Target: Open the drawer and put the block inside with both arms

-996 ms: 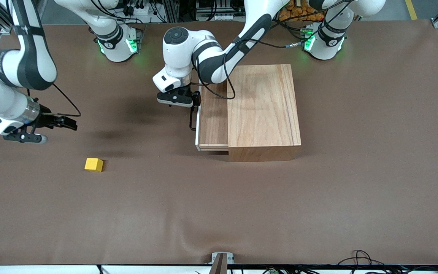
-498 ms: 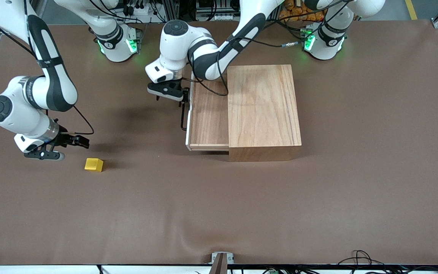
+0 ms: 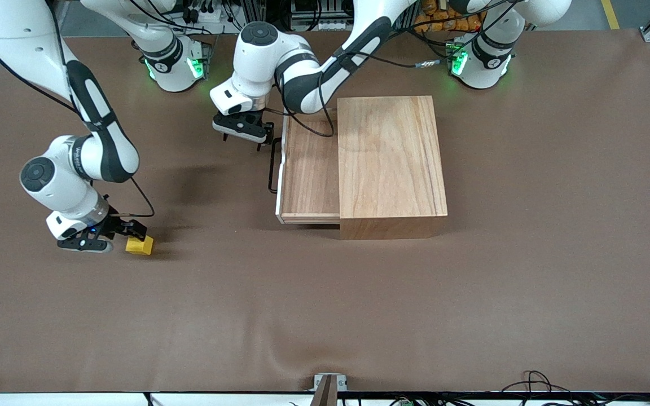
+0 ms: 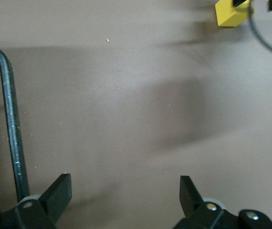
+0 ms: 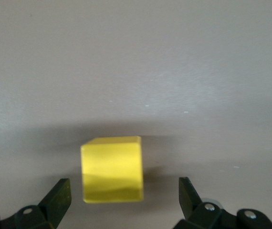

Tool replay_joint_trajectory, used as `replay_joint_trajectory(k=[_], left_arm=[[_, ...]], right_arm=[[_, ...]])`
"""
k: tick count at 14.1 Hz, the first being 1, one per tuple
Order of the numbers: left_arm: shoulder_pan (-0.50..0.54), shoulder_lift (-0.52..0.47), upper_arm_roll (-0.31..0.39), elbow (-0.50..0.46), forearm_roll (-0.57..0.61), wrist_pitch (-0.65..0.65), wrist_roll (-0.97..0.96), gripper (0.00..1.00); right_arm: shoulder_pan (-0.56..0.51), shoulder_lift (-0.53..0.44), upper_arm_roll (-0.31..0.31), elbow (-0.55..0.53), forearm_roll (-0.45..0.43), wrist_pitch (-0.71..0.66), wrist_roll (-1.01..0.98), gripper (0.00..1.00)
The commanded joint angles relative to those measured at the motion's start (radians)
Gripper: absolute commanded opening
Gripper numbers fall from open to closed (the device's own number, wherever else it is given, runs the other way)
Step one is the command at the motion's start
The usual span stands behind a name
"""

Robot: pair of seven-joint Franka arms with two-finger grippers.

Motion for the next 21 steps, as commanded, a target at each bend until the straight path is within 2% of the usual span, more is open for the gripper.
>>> replay_joint_trajectory(k=[1, 7, 8, 10, 12, 13, 14, 17, 19, 21], left_arm=[[0.007, -0.058, 0.004, 0.007, -0.024, -0.088, -0.007, 1.0], [0.113, -0.199, 0.0, 0.002, -0.026, -0.247, 0.022, 1.0], [0.137, -0.225, -0.002, 0.002, -0.026, -0.272, 0.039, 1.0], [0.171, -0.271, 0.001, 0.002, -0.032, -0.325, 0.052, 1.0], [0.215, -0.322, 0.003, 0.002, -0.033, -0.414, 0.113, 1.0], [0.244, -0.351, 0.003, 0.0, -0.033, -0.465, 0.139, 1.0], [0.275, -0.377, 0.001, 0.0, -0.035, -0.514, 0.147, 1.0], [0.363, -0.442, 0.005, -0.001, -0.033, -0.626, 0.232, 1.0], [0.435, -0.483, 0.0, -0.001, -0.038, -0.681, 0.335, 1.0], [0.517, -0.522, 0.001, -0.001, -0.084, -0.73, 0.418, 1.0]], right_arm=[[0.049, 0.027, -0.003, 0.008, 0.071, 0.055, 0.003, 1.0], [0.038, 0.089, -0.006, 0.006, 0.064, 0.192, -0.057, 1.0], [0.029, 0.089, -0.006, 0.006, 0.064, 0.196, -0.07, 0.93], [0.019, 0.087, -0.004, 0.004, 0.065, 0.196, -0.069, 0.57], [0.018, 0.061, -0.006, -0.02, 0.065, 0.195, -0.071, 0.28], [0.003, 0.029, -0.006, -0.038, 0.065, 0.195, -0.072, 0.19], [0.001, -0.004, -0.006, -0.051, 0.065, 0.186, -0.072, 0.14], [-0.005, -0.118, -0.007, -0.066, 0.065, 0.119, -0.125, 0.13], [-0.08, -0.227, -0.006, -0.045, 0.068, -0.097, -0.255, 0.13], [-0.105, -0.27, -0.006, 0.012, 0.071, -0.277, -0.339, 0.13]])
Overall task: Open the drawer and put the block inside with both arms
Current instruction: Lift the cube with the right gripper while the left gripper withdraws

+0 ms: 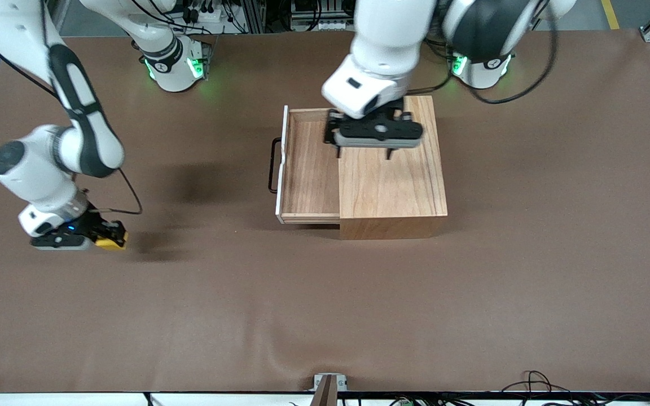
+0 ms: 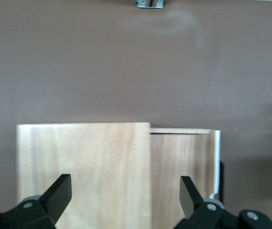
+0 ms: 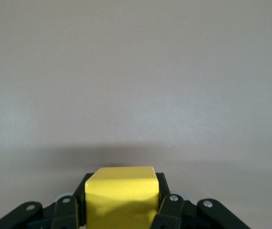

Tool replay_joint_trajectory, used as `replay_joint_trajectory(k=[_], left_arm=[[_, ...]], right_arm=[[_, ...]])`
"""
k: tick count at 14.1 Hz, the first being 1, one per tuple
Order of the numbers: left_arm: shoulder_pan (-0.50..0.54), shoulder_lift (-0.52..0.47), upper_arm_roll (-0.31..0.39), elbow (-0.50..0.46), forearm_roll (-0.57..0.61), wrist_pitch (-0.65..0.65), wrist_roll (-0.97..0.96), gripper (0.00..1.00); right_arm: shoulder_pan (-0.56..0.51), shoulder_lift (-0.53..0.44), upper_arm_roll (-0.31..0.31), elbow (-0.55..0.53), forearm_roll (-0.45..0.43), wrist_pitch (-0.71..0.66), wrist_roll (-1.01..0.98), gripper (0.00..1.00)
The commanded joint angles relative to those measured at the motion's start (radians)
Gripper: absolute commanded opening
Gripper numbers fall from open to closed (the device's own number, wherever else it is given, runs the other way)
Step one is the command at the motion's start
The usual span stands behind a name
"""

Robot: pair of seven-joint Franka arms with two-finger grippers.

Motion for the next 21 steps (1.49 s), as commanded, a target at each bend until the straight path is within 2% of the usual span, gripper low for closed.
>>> replay_joint_trajectory(k=[1, 3, 6, 10, 12, 15, 20, 21], left_arm=[[0.114, -0.074, -0.009, -0.027, -0.062, -0.072, 0.135, 1.0], [0.202, -0.105, -0.009, -0.027, -0.075, -0.134, 0.266, 1.0], [0.26, -0.146, 0.002, -0.028, -0.06, -0.225, 0.322, 1.0], [0.393, -0.182, 0.002, -0.041, -0.06, -0.283, 0.5, 1.0], [0.472, -0.211, -0.003, -0.091, -0.068, -0.285, 0.573, 1.0], [0.507, -0.298, -0.003, -0.25, -0.071, -0.218, 0.611, 1.0], [0.605, -0.419, -0.004, -0.451, -0.118, -0.118, 0.605, 1.0], [0.608, -0.432, -0.004, -0.468, -0.118, -0.104, 0.605, 1.0]], right_arm=[[-0.053, -0.12, 0.014, 0.021, 0.02, -0.201, -0.113, 0.13], [-0.047, -0.168, 0.016, 0.083, 0.02, -0.343, -0.116, 0.13], [-0.02, -0.166, 0.02, 0.295, 0.026, -0.664, -0.105, 0.13], [0.115, -0.172, 0.02, 0.431, 0.027, -0.833, -0.012, 0.14], [0.208, -0.171, 0.02, 0.481, 0.027, -0.859, 0.052, 0.13], [0.344, -0.163, 0.02, 0.505, 0.029, -0.844, 0.218, 0.12], [0.52, -0.116, 0.019, 0.499, 0.023, -0.671, 0.462, 0.12], [0.554, -0.093, 0.017, 0.499, 0.014, -0.642, 0.516, 0.12]])
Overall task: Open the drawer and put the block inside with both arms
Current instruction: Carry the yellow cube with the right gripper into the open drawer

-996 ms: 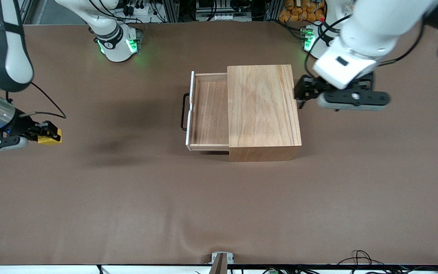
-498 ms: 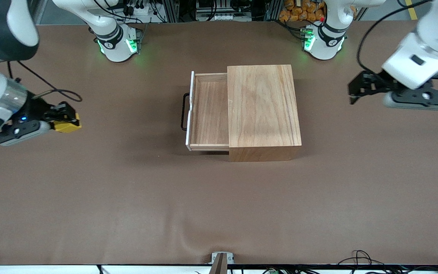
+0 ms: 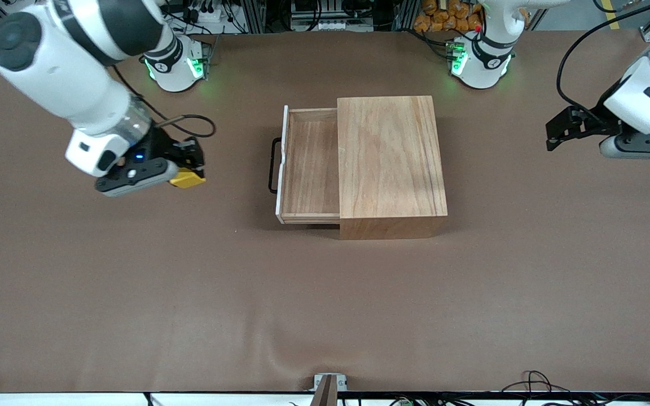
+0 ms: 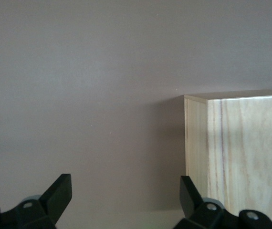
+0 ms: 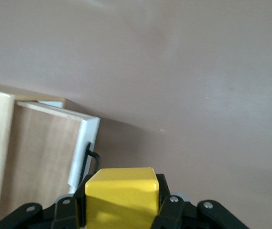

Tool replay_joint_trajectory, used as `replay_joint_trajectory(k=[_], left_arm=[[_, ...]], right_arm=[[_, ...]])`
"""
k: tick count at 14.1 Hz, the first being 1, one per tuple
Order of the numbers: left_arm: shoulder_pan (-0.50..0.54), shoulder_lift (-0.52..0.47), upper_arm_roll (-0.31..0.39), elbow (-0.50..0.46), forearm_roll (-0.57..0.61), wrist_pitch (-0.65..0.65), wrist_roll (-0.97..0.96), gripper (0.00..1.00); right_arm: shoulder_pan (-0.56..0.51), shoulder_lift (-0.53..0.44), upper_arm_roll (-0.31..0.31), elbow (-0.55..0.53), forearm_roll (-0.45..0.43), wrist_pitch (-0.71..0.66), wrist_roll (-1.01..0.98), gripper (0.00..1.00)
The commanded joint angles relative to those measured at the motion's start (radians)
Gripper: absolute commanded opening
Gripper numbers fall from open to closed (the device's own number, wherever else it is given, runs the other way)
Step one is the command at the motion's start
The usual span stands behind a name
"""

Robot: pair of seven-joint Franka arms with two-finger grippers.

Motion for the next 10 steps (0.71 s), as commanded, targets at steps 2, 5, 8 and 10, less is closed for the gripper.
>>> replay_joint_trajectory(k=[2, 5, 8, 10], left_arm=[[0.043, -0.077, 0.001, -0.097, -0.027, 0.054, 0.005, 1.0], [0.094, -0.016, 0.015, -0.008, -0.028, 0.053, 0.028, 1.0], [0.144, -0.015, 0.014, -0.008, -0.03, 0.065, 0.181, 1.0], [0.149, -0.02, 0.014, -0.014, -0.03, 0.062, 0.191, 1.0]], right_arm=[[0.108, 0.088, -0.015, 0.023, -0.008, 0.114, 0.219, 0.12], [0.175, 0.138, -0.015, 0.023, -0.011, 0.165, 0.332, 0.13], [0.27, 0.191, -0.015, 0.026, -0.106, 0.191, 0.509, 0.13], [0.304, 0.224, -0.015, 0.026, -0.131, 0.225, 0.544, 0.14]])
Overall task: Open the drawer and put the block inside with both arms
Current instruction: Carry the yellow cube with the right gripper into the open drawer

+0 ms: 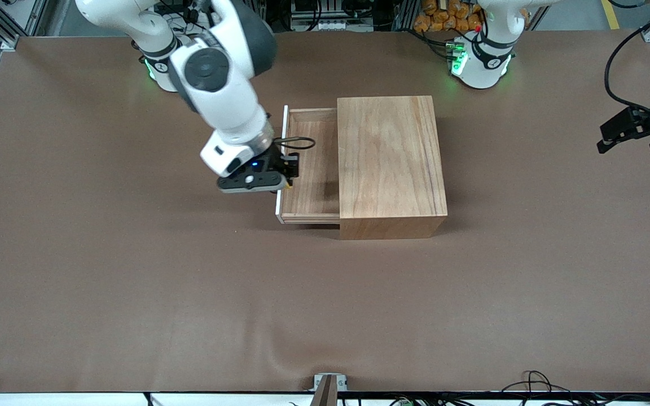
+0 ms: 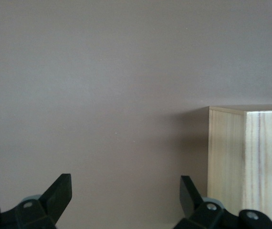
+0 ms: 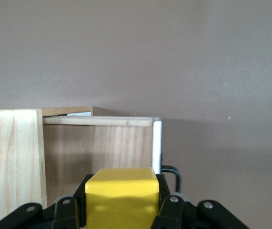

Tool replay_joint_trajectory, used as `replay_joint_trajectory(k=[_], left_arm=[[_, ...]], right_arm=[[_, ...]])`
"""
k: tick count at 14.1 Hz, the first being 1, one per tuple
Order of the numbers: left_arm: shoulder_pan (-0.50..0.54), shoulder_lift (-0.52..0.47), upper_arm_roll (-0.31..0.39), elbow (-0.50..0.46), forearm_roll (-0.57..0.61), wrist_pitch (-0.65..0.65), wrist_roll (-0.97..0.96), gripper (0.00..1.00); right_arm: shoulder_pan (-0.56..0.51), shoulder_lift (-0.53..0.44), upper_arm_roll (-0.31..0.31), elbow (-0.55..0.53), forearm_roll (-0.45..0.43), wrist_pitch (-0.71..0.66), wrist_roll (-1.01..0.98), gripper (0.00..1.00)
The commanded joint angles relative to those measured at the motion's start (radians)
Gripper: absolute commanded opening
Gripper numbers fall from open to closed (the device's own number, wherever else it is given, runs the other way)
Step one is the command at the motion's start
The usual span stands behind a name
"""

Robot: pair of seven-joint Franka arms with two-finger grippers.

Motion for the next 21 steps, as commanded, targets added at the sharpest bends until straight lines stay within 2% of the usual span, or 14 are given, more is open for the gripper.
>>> replay_joint_trajectory(k=[1, 3, 7, 9, 14, 16, 17, 18, 19, 20, 21], left_arm=[[0.011, 0.006, -0.009, 0.017, -0.018, -0.001, 0.03, 1.0], [0.011, 0.002, -0.015, 0.02, -0.017, -0.003, 0.017, 1.0], [0.003, -0.005, -0.026, 0.023, -0.015, -0.014, -0.04, 1.0], [0.004, -0.006, -0.061, 0.026, -0.014, -0.014, -0.043, 1.0], [0.011, -0.003, -0.061, 0.026, -0.014, -0.014, -0.037, 1.0], [0.011, -0.003, -0.061, 0.027, -0.014, -0.014, -0.04, 1.0], [0.009, -0.003, -0.061, 0.027, -0.014, -0.014, -0.04, 1.0], [0.009, -0.003, -0.062, 0.027, -0.012, -0.014, -0.04, 1.0], [0.009, -0.003, -0.061, 0.032, -0.011, -0.014, -0.039, 1.0], [0.009, -0.003, -0.061, 0.034, -0.005, -0.014, -0.036, 1.0], [0.011, -0.003, -0.062, 0.034, -0.005, -0.014, -0.036, 1.0]], right_arm=[[0.06, 0.055, -0.014, 0.024, -0.035, 0.042, 0.077, 0.15], [0.092, 0.085, -0.015, 0.021, -0.038, 0.09, 0.105, 0.16], [0.111, 0.103, -0.017, -0.031, -0.051, 0.098, 0.113, 0.17], [0.114, 0.103, -0.016, -0.061, -0.055, 0.118, 0.114, 0.17], [0.129, 0.102, -0.015, -0.126, -0.055, 0.237, 0.163, 0.17], [0.138, 0.103, -0.014, -0.126, -0.055, 0.245, 0.182, 0.17], [0.144, 0.103, -0.015, -0.126, -0.055, 0.245, 0.194, 0.21], [0.15, 0.103, -0.016, -0.126, -0.055, 0.244, 0.199, 0.36], [0.153, 0.103, -0.016, -0.126, -0.055, 0.242, 0.2, 0.69], [0.155, 0.103, -0.016, -0.126, -0.055, 0.24, 0.2, 0.96], [0.155, 0.103, -0.016, -0.126, -0.055, 0.239, 0.2, 1.0]])
